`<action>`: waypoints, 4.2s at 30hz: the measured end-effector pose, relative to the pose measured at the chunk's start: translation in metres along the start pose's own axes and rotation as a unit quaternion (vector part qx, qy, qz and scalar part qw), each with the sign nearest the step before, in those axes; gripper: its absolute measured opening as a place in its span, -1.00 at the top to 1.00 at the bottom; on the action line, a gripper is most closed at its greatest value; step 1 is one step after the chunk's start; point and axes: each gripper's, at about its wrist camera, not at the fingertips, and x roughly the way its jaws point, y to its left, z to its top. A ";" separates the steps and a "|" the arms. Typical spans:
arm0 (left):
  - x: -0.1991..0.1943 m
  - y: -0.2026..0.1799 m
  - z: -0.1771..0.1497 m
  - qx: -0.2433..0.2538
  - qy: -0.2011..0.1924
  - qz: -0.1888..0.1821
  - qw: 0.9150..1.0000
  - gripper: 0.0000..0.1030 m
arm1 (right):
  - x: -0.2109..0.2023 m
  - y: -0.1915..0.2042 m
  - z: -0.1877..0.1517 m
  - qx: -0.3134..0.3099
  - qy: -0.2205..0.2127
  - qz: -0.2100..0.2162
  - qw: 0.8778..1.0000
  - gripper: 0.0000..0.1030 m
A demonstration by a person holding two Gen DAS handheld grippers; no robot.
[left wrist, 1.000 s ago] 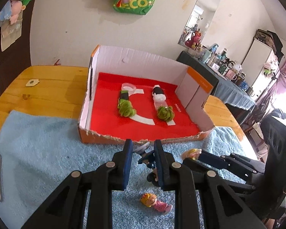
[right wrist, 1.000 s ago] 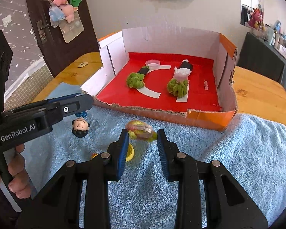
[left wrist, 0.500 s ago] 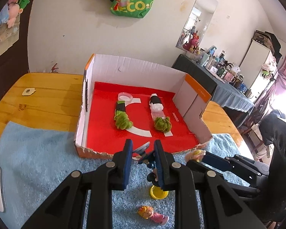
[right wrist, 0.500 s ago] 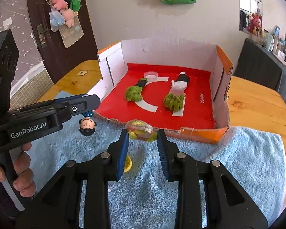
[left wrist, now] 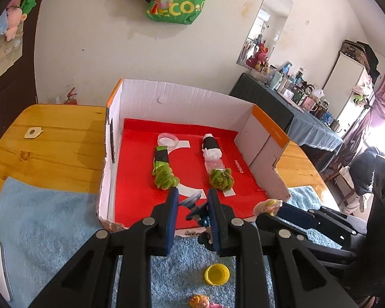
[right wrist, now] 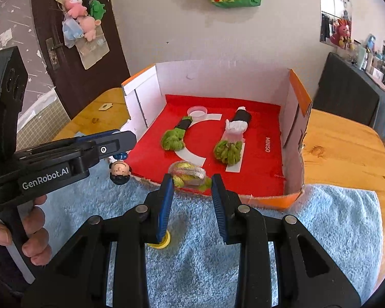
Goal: Organize objects
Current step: 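Carry the yellow-green toy with the right tool while the left tool carries the figurine into the box, then lower and open the right tool on the box floor while the left tool releases the figurine, then withdraw both tools from the box back over the towel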
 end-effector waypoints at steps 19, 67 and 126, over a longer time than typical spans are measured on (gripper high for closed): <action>0.061 0.021 0.006 -0.015 0.053 0.012 0.998 0.54 | 0.057 -0.025 0.007 0.014 0.055 -0.014 0.998 0.44; 0.119 0.031 0.016 -0.018 0.095 0.031 0.995 0.53 | 0.105 -0.037 0.021 0.032 0.093 -0.028 0.995 0.43; 0.018 0.009 0.000 0.000 0.014 0.081 0.997 -0.74 | 0.013 -0.017 -0.007 0.019 0.028 -0.043 0.998 -0.56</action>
